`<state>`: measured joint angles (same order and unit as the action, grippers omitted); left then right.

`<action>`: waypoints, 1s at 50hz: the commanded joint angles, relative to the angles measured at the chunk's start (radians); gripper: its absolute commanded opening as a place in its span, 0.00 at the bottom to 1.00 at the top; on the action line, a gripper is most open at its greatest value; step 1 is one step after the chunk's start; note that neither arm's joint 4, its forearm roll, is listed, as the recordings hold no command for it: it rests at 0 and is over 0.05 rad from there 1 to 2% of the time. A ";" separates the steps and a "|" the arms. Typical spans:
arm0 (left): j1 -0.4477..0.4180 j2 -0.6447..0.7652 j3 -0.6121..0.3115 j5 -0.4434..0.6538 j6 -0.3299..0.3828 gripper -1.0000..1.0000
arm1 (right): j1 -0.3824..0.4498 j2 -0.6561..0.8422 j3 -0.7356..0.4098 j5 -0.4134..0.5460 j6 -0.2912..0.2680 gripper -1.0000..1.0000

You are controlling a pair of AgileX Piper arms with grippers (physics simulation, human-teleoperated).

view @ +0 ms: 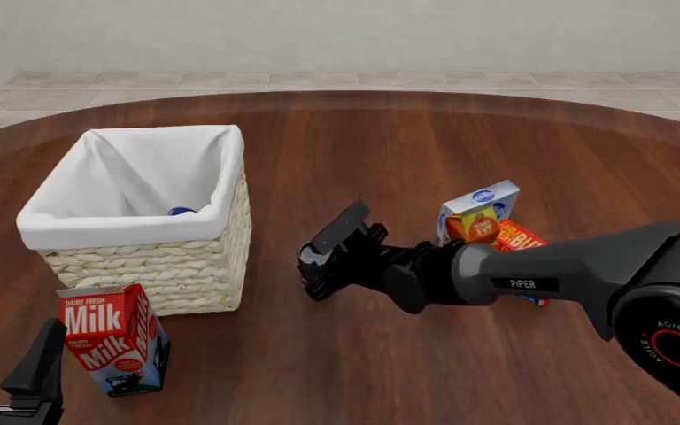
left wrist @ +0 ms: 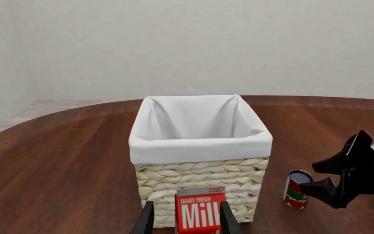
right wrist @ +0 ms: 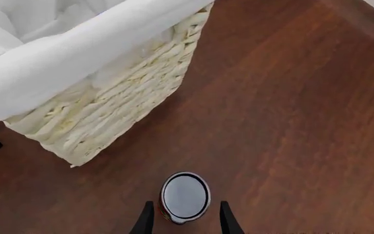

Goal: Pick up the alphabet soup and the tomato sauce, and put them in the basket.

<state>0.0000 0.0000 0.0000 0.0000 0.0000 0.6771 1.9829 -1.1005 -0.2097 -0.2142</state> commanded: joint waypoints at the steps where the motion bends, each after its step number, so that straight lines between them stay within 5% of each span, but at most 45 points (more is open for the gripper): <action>1: 0.000 0.000 0.000 0.000 0.000 1.00 | -0.004 0.021 -0.009 -0.002 -0.002 1.00; 50: 0.000 0.000 0.000 0.000 0.000 1.00 | -0.001 0.087 -0.029 -0.020 0.004 1.00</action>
<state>0.0000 0.0000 0.0000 0.0000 0.0000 0.6747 2.0612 -1.1268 -0.2270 -0.2129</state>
